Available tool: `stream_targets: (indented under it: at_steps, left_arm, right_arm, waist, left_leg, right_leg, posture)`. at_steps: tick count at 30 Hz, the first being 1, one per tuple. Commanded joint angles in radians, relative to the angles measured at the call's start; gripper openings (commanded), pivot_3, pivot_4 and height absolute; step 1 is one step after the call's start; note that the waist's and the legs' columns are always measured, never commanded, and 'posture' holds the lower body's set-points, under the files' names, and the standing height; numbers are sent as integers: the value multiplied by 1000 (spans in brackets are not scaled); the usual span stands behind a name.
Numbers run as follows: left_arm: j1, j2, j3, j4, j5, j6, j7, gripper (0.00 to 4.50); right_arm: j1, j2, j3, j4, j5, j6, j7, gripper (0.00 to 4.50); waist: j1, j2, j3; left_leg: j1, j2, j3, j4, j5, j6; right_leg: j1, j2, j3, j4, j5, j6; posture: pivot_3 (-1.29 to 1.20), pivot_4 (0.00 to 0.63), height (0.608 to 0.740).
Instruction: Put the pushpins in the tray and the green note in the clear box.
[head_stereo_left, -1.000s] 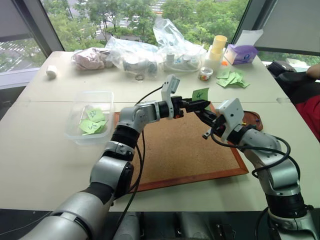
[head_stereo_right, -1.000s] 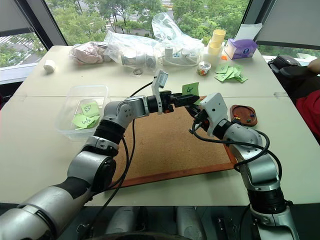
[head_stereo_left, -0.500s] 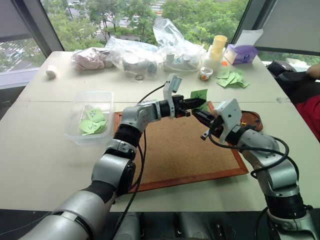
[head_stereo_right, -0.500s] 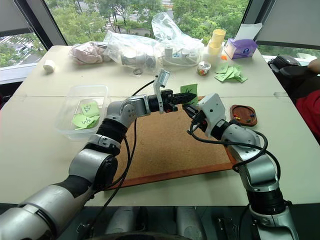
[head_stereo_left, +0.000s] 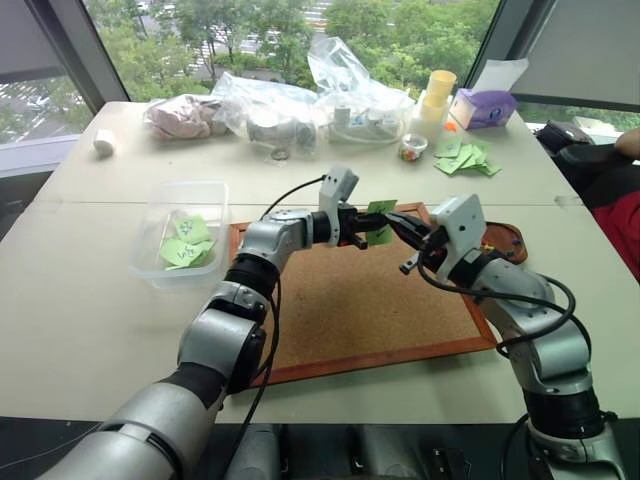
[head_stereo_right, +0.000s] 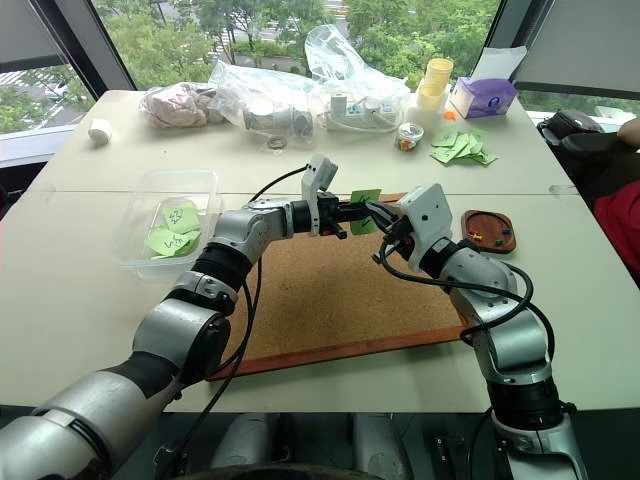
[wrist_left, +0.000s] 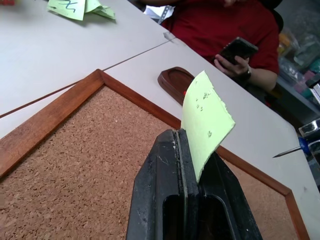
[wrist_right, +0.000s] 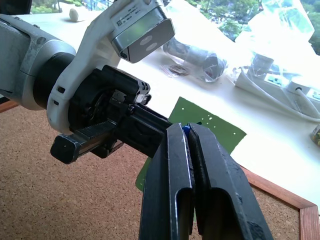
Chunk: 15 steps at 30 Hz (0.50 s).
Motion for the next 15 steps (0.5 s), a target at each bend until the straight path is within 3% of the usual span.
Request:
stream_targets:
  at_steps: [1, 6, 15]
  left_arm:
    - [15, 39, -60, -110, 59, -89, -58, 42]
    - [40, 190, -248, -390, 204, -165, -176, 42]
    - [57, 264, -338, -601, 243, -94, -235, 42]
  right_arm:
    - [6, 19, -103, -51, 63, 44, -43, 0]
    - [-29, -5, -305, 50, 104, 219, -179, 0]
    - [-111, -76, -371, 347, 44, 366, -284, 0]
  waist:
    - [0, 0, 0]
    - [0, 0, 0]
    - [-1, 1, 0]
  left_leg:
    - [0, 0, 0, 0, 0, 0]
    - [0, 3, 1, -1, 0, -1]
    - [0, 3, 2, -1, 0, 0]
  right_leg:
    - [0, 0, 0, 0, 0, 0]
    - [0, 0, 0, 0, 0, 0]
    - [-1, 0, 1, 0, 0, 0]
  posture:
    - [0, 150, 738]
    - [0, 150, 738]
    - [0, 150, 738]
